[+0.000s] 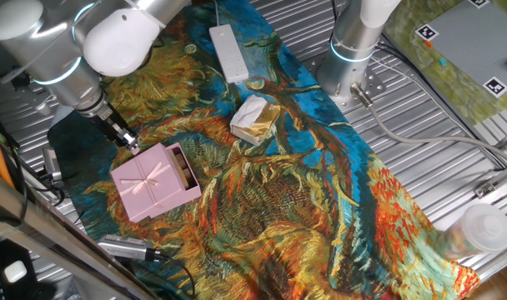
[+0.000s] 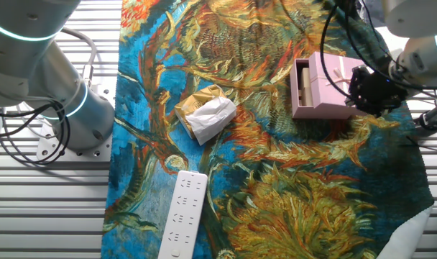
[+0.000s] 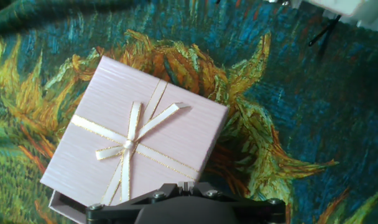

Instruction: Slide the outer casing onto the gift box

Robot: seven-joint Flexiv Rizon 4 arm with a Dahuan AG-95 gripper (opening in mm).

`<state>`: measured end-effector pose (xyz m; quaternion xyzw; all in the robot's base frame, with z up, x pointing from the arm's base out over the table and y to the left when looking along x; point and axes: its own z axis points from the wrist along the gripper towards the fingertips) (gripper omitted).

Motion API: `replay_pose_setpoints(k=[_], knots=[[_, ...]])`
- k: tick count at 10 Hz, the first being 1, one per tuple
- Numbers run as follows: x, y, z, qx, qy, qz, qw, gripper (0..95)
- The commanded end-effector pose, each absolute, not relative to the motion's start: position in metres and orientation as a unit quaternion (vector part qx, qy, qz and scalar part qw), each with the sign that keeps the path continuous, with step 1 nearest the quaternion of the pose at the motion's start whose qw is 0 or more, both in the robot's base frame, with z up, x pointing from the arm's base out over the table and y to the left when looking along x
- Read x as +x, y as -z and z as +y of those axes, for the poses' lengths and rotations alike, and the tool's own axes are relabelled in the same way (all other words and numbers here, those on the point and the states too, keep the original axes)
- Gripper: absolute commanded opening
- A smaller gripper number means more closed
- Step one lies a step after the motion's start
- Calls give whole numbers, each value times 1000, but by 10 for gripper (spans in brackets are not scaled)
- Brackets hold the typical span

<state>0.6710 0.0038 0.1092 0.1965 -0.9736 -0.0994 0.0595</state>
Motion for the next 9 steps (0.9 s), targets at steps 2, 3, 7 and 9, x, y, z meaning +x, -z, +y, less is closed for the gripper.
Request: replay_pose_setpoints(k=[2, 3, 7, 9], knots=[[671, -102, 3, 196, 105, -974, 54, 0], [671, -100, 3, 196, 105, -974, 54, 0], [671, -99, 3, 194, 115, -973, 53, 190], [671, -99, 3, 190, 125, -972, 51, 190]])
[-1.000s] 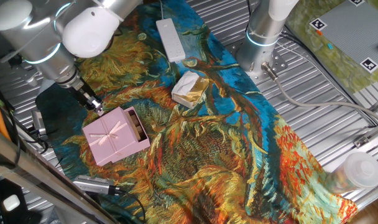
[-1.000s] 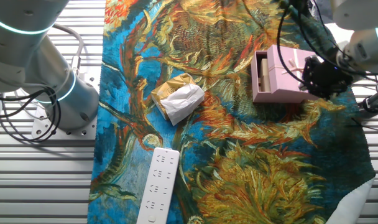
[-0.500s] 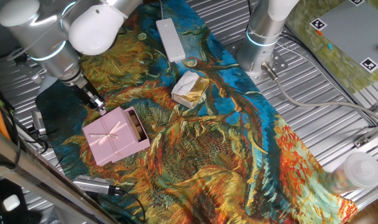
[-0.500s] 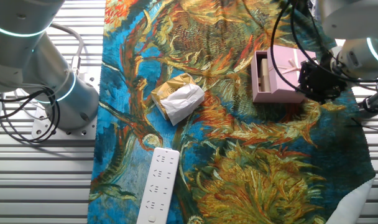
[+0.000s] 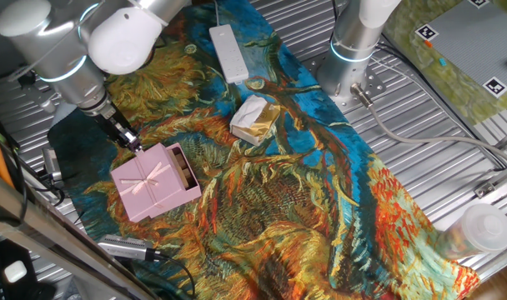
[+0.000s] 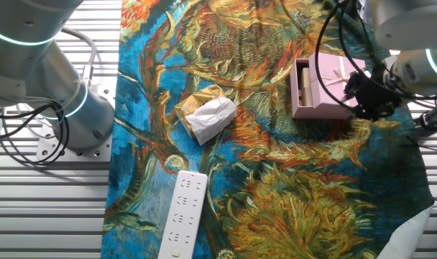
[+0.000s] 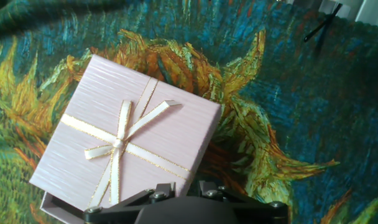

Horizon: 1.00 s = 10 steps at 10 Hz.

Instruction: Slide the outer casing onto the gift box

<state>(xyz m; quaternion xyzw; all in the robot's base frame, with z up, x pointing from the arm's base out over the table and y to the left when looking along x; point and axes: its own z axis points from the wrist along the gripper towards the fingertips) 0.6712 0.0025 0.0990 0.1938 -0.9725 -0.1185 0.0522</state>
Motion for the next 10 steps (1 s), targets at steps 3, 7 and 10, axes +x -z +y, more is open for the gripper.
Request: replay_pose_setpoints(k=[3, 7, 10], knots=[[667, -98, 3, 183, 135, -973, 50, 190], [659, -96, 6, 170, 140, -974, 45, 190], [653, -93, 7, 170, 139, -975, 37, 190]])
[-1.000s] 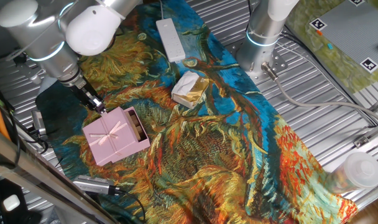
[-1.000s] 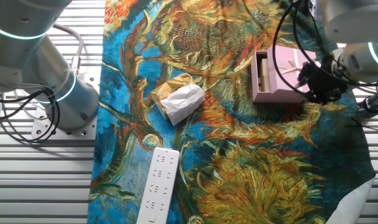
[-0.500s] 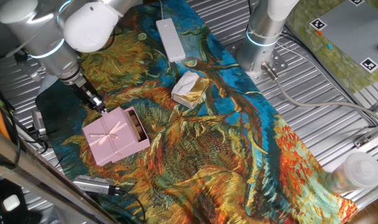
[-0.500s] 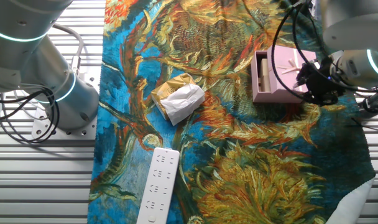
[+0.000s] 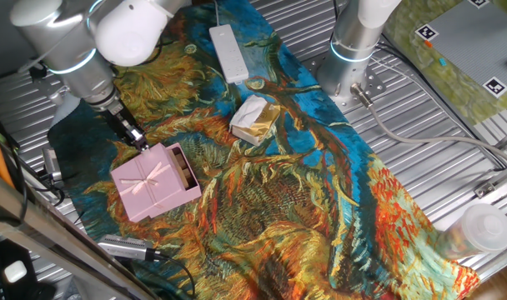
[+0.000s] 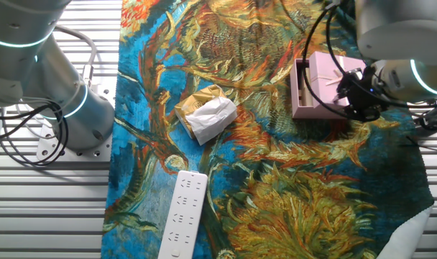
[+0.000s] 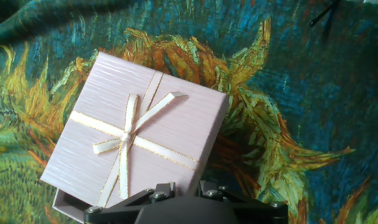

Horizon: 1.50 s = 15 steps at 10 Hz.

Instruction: Slide the outer casing onto the gift box

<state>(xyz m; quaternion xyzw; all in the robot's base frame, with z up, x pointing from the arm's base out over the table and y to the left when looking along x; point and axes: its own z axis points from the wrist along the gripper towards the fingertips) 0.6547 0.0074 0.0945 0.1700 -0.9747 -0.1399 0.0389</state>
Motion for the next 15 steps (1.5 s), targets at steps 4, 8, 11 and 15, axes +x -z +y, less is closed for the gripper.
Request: replay_pose_setpoints(k=[4, 8, 11, 15], knots=[[646, -93, 9, 167, 140, -975, 32, 190], [643, -94, 9, 167, 139, -976, 28, 190], [643, -94, 9, 159, 138, -977, 19, 190], [645, -99, 8, 173, 128, -976, 38, 190]])
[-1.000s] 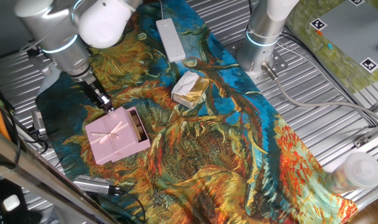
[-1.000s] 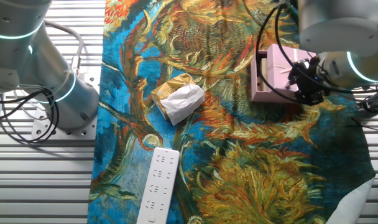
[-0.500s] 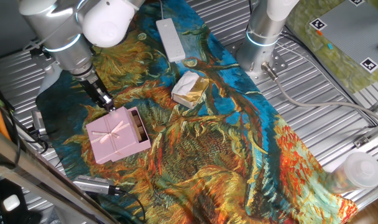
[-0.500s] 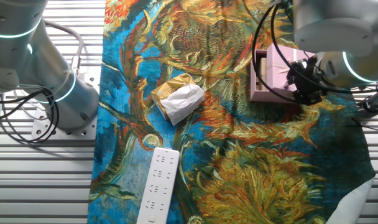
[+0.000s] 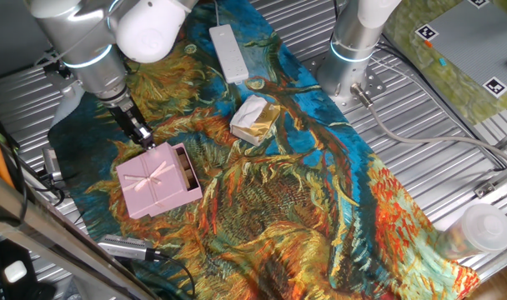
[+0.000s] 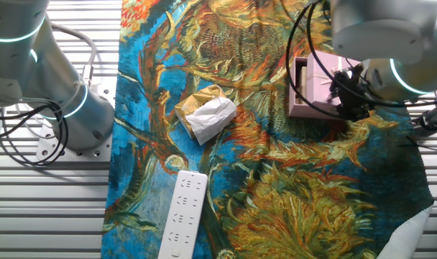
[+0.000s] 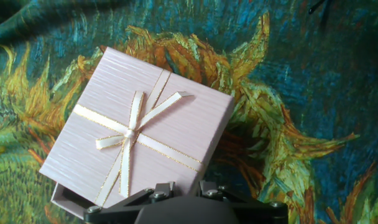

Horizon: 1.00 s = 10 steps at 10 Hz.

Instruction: Slide the outer casing onto the gift box

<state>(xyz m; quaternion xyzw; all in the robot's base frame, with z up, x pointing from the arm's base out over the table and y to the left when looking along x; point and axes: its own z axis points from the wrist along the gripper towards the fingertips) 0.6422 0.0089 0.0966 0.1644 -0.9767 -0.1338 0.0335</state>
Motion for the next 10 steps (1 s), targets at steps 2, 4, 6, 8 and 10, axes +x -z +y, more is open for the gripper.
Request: replay_pose_setpoints(k=[2, 4, 6, 8, 10], knots=[[647, -101, 8, 181, 121, -975, 35, 190], [655, -101, 7, 185, 121, -975, 32, 190], [666, -103, 5, 186, 120, -975, 33, 190], [672, -104, 4, 186, 120, -975, 33, 190], [678, -105, 3, 187, 121, -974, 35, 190]])
